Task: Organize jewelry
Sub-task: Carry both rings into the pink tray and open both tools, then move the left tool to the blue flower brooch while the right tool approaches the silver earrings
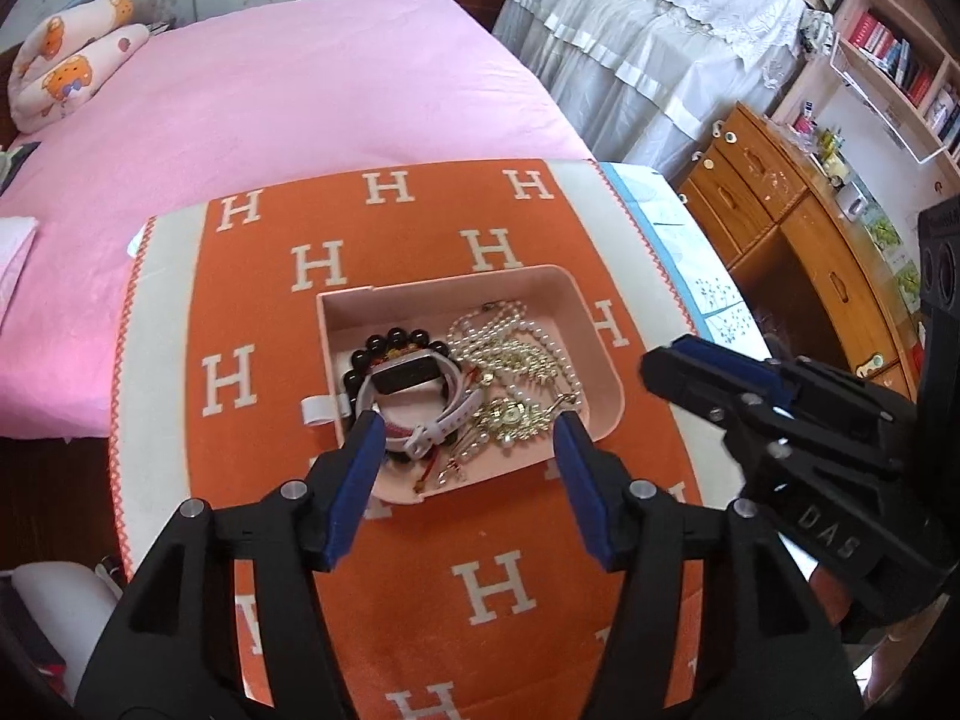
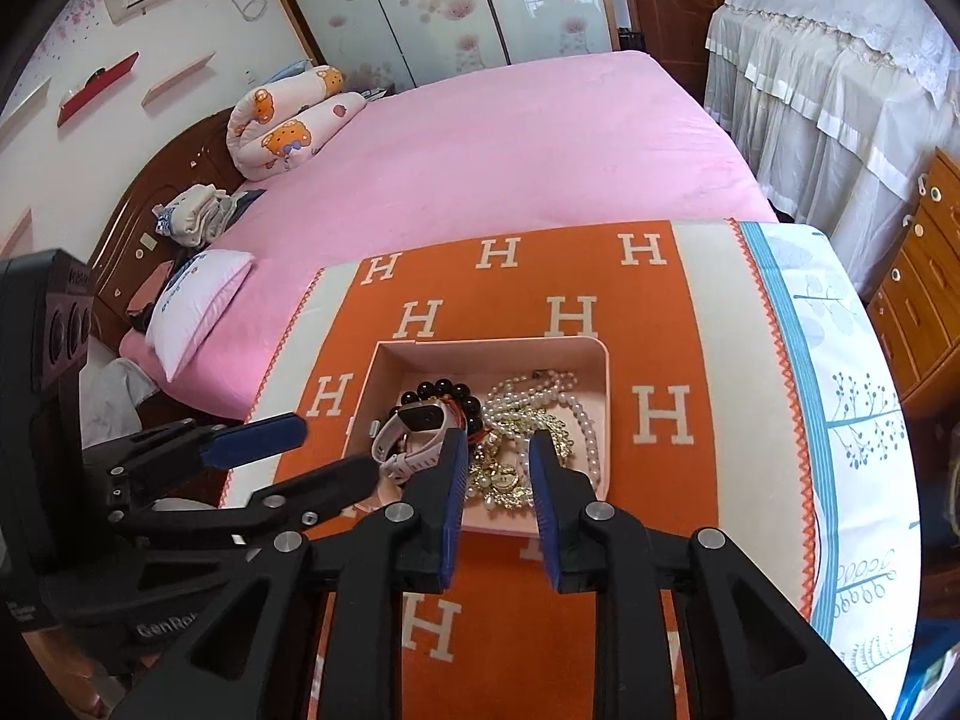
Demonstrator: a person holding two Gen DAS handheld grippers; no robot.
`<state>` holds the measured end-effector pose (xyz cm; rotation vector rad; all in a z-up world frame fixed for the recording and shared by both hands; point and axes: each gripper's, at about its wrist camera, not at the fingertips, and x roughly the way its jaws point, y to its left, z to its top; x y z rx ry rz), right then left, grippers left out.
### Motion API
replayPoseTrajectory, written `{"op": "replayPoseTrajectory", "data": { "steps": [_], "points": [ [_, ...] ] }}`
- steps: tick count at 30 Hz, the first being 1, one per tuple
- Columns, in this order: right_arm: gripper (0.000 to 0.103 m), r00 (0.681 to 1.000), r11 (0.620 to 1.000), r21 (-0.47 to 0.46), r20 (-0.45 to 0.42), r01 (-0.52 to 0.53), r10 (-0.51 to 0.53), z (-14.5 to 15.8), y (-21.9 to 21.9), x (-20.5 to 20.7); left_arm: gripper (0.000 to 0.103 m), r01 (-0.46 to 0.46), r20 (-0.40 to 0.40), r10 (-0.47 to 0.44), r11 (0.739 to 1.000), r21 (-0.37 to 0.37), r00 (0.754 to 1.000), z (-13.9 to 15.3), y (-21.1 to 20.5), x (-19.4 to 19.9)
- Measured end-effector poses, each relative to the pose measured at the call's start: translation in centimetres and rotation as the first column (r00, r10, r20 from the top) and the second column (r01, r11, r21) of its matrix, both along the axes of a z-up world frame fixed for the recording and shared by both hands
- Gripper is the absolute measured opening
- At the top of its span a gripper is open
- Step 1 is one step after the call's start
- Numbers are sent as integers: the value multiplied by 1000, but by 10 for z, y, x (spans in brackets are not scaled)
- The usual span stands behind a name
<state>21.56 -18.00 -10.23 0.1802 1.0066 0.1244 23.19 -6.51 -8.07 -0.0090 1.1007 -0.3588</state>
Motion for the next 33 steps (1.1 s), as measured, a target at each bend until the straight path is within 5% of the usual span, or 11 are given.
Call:
{"op": "replayPoseTrajectory", "data": {
  "steps": [9, 19, 33],
  "points": [
    [21, 1000, 1000, 14, 23, 7, -7, 15, -8, -18, 55, -78, 27, 77, 997, 17, 997, 21, 27, -16],
    [34, 999, 1000, -1, 45, 11, -11, 29, -13, -61, 55, -173, 49, 173, 985, 8, 984, 45, 63, -57],
    [38, 998, 1000, -13, -55, -5, 4, -7, -9, -140, 55, -298, -24, 301, 951, 88, 953, 5, 117, -142]
  ]
}}
